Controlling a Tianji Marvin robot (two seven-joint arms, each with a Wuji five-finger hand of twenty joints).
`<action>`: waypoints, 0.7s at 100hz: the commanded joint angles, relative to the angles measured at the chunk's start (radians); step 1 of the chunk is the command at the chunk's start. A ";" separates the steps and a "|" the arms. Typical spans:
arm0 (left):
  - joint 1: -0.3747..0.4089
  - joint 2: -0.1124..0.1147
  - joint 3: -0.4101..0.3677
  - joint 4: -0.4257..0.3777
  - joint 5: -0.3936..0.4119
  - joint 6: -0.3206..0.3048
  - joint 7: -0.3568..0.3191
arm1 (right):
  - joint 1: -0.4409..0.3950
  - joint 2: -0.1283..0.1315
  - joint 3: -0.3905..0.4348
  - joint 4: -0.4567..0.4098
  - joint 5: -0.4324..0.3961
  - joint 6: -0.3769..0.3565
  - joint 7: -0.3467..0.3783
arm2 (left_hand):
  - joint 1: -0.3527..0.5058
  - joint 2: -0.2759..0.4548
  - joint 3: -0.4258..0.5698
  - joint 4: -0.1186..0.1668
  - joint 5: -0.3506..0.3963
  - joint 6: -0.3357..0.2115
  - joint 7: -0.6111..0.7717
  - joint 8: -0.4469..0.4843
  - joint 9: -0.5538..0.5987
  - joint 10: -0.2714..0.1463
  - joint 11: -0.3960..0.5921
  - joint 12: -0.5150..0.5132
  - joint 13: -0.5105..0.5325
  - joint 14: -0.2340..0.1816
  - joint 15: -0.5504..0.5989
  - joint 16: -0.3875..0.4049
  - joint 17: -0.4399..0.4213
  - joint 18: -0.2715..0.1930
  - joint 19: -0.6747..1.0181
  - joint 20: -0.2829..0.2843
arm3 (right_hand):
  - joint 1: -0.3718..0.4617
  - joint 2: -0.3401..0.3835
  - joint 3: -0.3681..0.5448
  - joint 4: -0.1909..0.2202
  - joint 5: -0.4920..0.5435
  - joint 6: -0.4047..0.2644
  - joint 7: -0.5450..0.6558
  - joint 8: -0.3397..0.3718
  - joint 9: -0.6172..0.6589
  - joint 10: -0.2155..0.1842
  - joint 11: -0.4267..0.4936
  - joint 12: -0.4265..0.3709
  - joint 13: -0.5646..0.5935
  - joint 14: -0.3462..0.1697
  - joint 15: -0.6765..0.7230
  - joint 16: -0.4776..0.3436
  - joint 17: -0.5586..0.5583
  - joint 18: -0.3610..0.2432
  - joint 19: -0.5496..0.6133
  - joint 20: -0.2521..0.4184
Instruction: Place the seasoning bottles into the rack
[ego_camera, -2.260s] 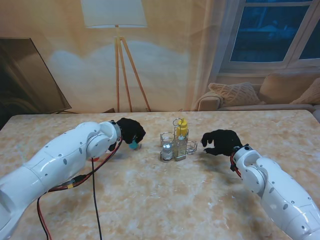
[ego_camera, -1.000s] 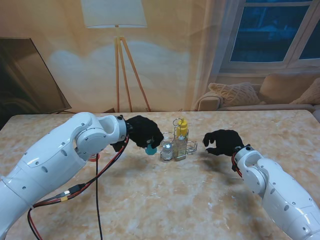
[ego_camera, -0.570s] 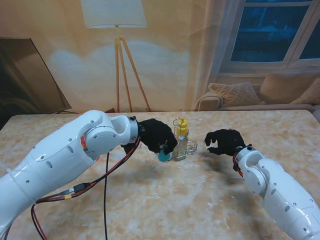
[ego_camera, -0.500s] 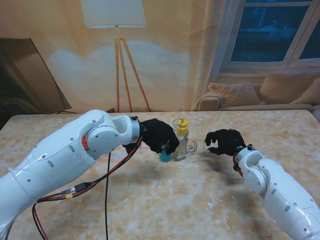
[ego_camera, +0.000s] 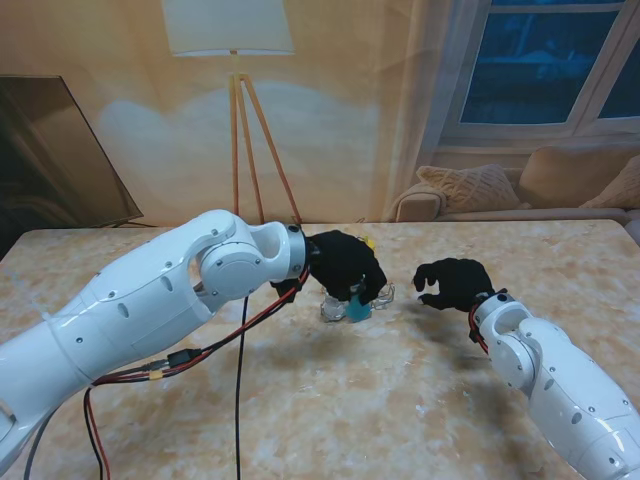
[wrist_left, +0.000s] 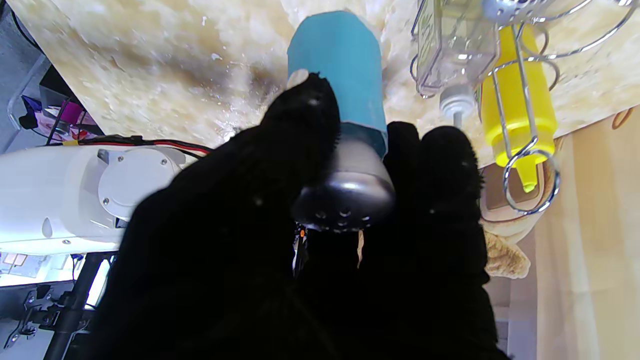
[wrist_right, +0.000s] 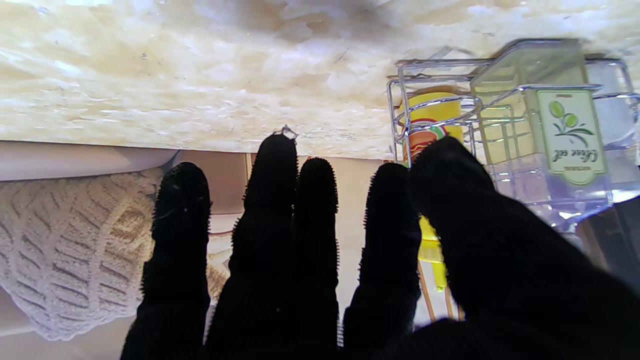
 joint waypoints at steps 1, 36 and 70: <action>-0.025 -0.026 0.010 0.009 -0.003 0.010 -0.001 | -0.009 -0.002 -0.003 -0.001 -0.004 -0.001 0.010 | 0.077 0.053 0.078 0.024 0.024 -0.002 0.026 -0.024 0.098 -0.025 0.040 0.079 0.118 -0.015 0.201 0.072 0.019 -0.187 0.012 0.036 | 0.021 -0.025 0.017 0.001 0.012 -0.014 0.014 -0.005 0.021 0.001 0.004 0.006 0.014 -0.013 0.009 -0.001 -0.003 0.011 0.021 -0.013; -0.094 -0.097 0.099 0.103 -0.026 0.048 0.088 | -0.009 -0.002 -0.002 0.001 -0.003 0.002 0.011 | 0.055 0.046 0.070 0.019 0.026 -0.008 0.033 -0.058 0.126 -0.030 0.008 0.120 0.113 -0.016 0.243 0.079 0.032 -0.188 0.002 0.077 | 0.022 -0.026 0.018 0.001 0.012 -0.012 0.014 -0.005 0.020 0.000 0.005 0.006 0.014 -0.012 0.009 -0.001 -0.001 0.010 0.021 -0.014; -0.139 -0.168 0.157 0.202 -0.029 0.048 0.175 | -0.013 -0.001 0.003 0.001 -0.007 0.001 0.007 | 0.043 0.043 0.079 0.016 0.026 -0.019 0.041 -0.062 0.124 -0.040 0.018 0.137 0.106 -0.022 0.257 0.097 0.028 -0.190 0.005 0.088 | 0.023 -0.028 0.019 0.001 0.012 -0.013 0.014 -0.005 0.021 0.002 0.005 0.006 0.014 -0.012 0.010 -0.001 -0.001 0.008 0.021 -0.014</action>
